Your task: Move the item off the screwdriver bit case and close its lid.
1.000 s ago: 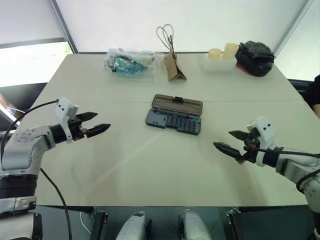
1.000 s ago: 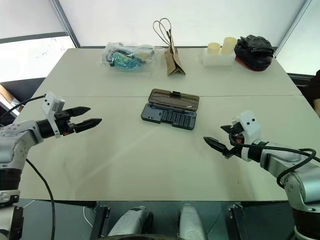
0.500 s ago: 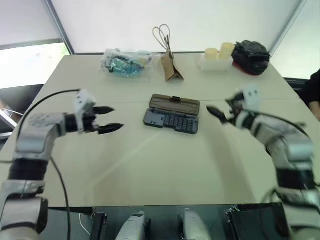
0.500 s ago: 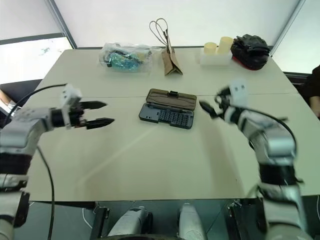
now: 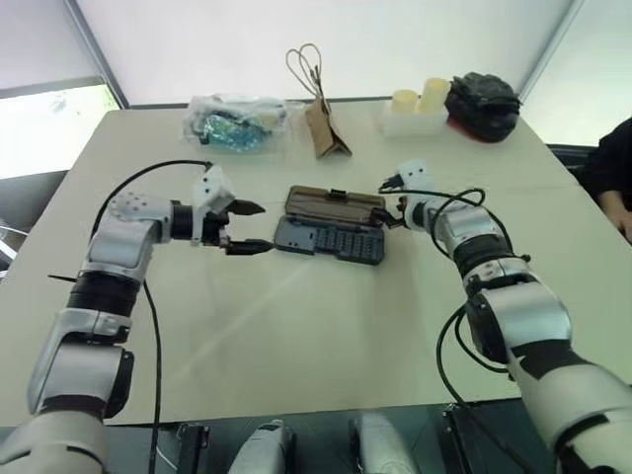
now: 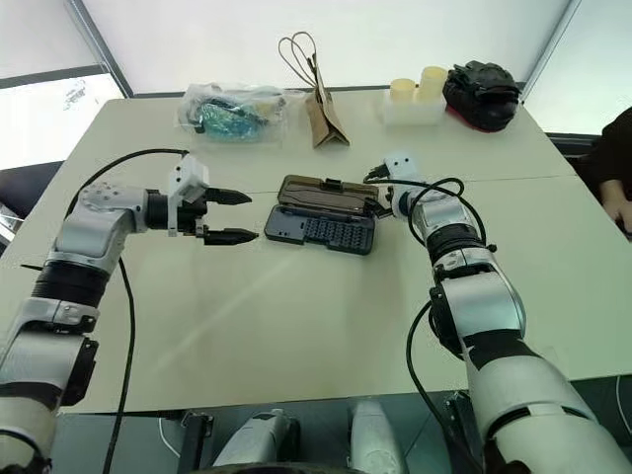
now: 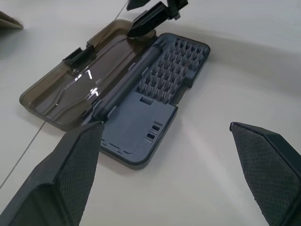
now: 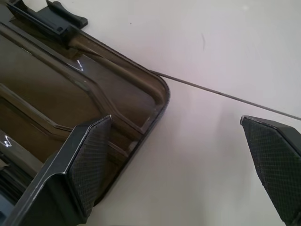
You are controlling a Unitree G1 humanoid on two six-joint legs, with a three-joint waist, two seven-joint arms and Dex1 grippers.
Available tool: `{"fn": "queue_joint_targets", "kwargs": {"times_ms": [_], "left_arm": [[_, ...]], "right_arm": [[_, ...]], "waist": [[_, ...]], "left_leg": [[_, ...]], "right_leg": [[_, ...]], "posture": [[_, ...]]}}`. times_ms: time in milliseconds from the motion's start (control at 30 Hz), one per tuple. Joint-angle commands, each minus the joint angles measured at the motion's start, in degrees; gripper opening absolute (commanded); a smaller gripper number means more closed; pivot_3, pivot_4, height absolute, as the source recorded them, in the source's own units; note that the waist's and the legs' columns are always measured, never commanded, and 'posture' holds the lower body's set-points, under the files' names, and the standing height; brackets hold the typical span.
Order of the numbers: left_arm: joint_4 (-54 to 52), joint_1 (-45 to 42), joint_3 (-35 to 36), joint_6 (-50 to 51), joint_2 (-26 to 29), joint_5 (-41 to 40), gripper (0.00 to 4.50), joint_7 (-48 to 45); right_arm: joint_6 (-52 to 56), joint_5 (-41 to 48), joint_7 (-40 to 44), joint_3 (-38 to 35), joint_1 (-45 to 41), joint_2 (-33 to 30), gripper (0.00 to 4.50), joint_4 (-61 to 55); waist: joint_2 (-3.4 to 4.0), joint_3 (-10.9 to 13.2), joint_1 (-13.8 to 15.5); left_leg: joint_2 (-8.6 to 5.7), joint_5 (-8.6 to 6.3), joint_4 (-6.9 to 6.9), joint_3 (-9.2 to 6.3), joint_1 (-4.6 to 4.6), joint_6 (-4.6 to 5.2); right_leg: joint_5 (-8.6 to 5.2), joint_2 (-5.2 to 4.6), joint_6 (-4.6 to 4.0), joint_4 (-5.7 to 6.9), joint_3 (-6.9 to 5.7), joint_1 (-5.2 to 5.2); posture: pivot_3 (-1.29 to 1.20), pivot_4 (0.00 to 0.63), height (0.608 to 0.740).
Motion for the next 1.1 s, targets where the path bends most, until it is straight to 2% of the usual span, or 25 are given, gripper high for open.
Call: {"fn": "queue_joint_targets", "kwargs": {"times_ms": [33,67,100,133,300,367,633,833,933,1100], "left_arm": [[-0.1,-1.1,1.0,-2.5,-1.1,1.0,4.47,1.6],[0.1,-1.1,0.9,-3.0,-1.5,1.3,4.47,1.9],[0.1,-1.1,0.9,-3.4,-1.9,1.5,4.5,2.2],[0.2,-1.1,1.1,-3.6,-2.3,1.5,4.5,2.5],[0.7,-0.5,2.5,-4.5,-3.2,1.3,4.5,4.2],[0.9,-0.1,2.8,-5.0,-3.5,1.2,4.5,4.9],[0.2,1.5,3.9,-6.9,-4.1,1.3,4.5,7.6],[-1.1,4.1,4.8,-7.4,-4.2,0.7,4.5,8.9],[-1.7,5.0,4.9,-7.1,-4.5,0.6,4.5,8.9],[-1.6,5.1,4.8,-7.1,-5.1,0.8,4.5,8.5]], "right_arm": [[-0.6,-3.4,3.0,1.6,-1.8,1.3,4.5,3.8],[-0.7,-4.0,3.3,1.8,-1.9,1.7,4.5,4.5],[-0.6,-4.4,4.0,1.8,-2.1,2.1,3.94,5.1],[-0.1,-4.8,4.7,1.7,-2.2,2.5,3.62,5.6],[3.1,-4.8,7.4,0.3,-2.4,4.3,0.97,7.1],[3.9,-5.4,8.0,0.4,-2.2,4.7,0.09,7.4],[7.2,-6.0,6.7,-1.3,-3.3,2.8,0.03,6.0],[23.4,-0.8,0.4,-8.6,-4.2,-1.7,0.03,-1.0],[35.6,1.2,-1.8,-11.0,-0.9,-2.4,0.03,-12.8],[59.6,3.8,-6.3,-14.0,12.7,0.5,0.03,-48.2]], "waist": [[0.0,0.0,-0.2],[-0.01,0.0,-0.3],[-0.02,0.0,-0.4],[-0.02,0.0,-0.6],[-0.02,0.0,-1.2],[0.0,-0.1,-1.2],[-0.1,-0.1,-0.9],[-0.07,-0.1,0.0],[-0.07,-0.1,1.1],[-0.07,-0.1,1.5]], "left_leg": [[0.0,0.0,0.0,-0.01,0.0,0.0],[0.0,0.0,0.01,0.0,0.0,0.0],[0.0,0.0,0.03,-0.01,0.0,0.0],[0.0,0.0,0.02,-0.01,0.0,0.0],[0.02,0.0,0.02,-0.1,0.01,0.0],[0.02,0.0,0.02,-0.12,0.02,0.0],[-0.04,0.0,0.03,-0.34,0.05,0.0],[-0.14,0.0,0.04,-0.39,0.04,0.0],[-0.18,0.0,0.02,-0.41,-0.03,0.0],[-0.23,-0.01,0.06,-0.4,-0.1,0.02]], "right_leg": [[0.0,0.0,0.0,0.01,0.0,0.0],[0.0,0.0,0.0,0.01,0.0,0.0],[0.0,0.0,0.0,0.03,0.01,0.01],[0.0,0.0,0.0,0.02,0.0,0.0],[0.0,0.02,0.0,0.08,0.0,0.01],[0.0,0.02,0.0,0.08,0.0,0.01],[0.0,0.03,0.0,0.09,0.0,0.14],[0.0,-0.04,0.0,0.12,0.0,0.14],[0.0,-0.06,0.0,0.09,0.0,0.14],[0.0,-0.11,0.0,0.27,0.01,0.09]], "posture": [[0.0,0.15,0.74],[0.0,0.15,0.74],[0.0,0.15,0.74],[0.0,0.15,0.74],[0.0,0.15,0.74],[0.0,0.15,0.74],[0.0,0.15,0.74],[0.0,0.15,0.74],[0.0,0.15,0.74],[0.0,0.15,0.74]]}}
